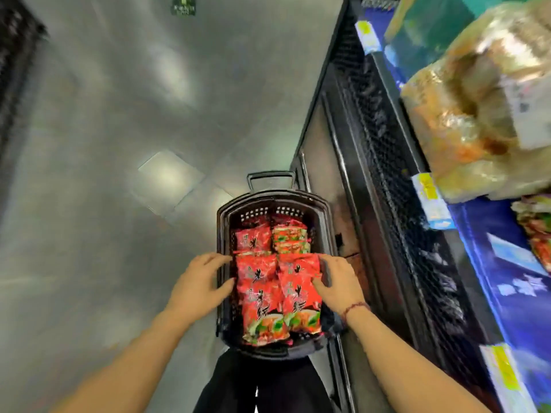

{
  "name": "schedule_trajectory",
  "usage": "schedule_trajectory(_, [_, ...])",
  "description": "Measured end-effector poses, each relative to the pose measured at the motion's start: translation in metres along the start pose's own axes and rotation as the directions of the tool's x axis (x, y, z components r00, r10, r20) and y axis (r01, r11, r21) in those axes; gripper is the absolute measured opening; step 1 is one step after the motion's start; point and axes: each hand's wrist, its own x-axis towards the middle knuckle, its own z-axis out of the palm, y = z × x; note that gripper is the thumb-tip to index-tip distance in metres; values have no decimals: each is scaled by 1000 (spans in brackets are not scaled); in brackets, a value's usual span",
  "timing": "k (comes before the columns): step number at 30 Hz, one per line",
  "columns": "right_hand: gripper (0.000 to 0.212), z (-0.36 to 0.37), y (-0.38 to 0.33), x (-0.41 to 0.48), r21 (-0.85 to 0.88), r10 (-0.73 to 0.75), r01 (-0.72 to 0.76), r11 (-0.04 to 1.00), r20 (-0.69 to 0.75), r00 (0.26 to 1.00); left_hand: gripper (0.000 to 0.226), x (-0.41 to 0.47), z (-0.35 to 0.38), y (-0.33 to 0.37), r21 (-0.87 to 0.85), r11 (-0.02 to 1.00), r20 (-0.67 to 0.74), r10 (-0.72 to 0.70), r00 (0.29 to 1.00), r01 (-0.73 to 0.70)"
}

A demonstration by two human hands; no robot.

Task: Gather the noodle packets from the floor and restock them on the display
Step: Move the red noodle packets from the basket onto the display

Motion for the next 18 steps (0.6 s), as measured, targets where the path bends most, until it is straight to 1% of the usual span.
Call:
schedule_trajectory(4, [58, 63, 44, 23, 74, 145, -156, 985, 132, 981, 73, -1, 66, -32, -136, 980, 92, -132, 987, 144])
schedule_trajectory(7, [56, 104, 69, 31, 128, 213, -239, 963, 188, 959, 79, -3, 110, -45, -226, 938, 217, -214, 953, 262])
schedule_trajectory(10, [70, 142, 92, 37, 113, 254, -287, 951, 240, 937, 72, -2, 154, -54, -271, 896, 306, -267, 914, 352])
schedule_trajectory(12, [79, 161, 103, 37, 93, 295, -333, 938, 283, 912, 79, -1, 180, -61, -298, 861, 348, -305, 887, 413])
schedule_trajectory(15, [87, 183, 117, 36, 166, 327, -398, 902, 340, 882, 88, 0, 212, -71, -339, 793, 416, -356, 837, 506])
schedule_trajectory(17, [91, 194, 124, 33, 243, 309, -413, 878, 370, 876, 93, 1, 228, -76, -378, 744, 458, -368, 809, 552])
schedule_trajectory(18, [91, 199, 127, 32, 292, 291, -410, 864, 374, 881, 96, 1, 236, -79, -406, 724, 465, -360, 809, 557])
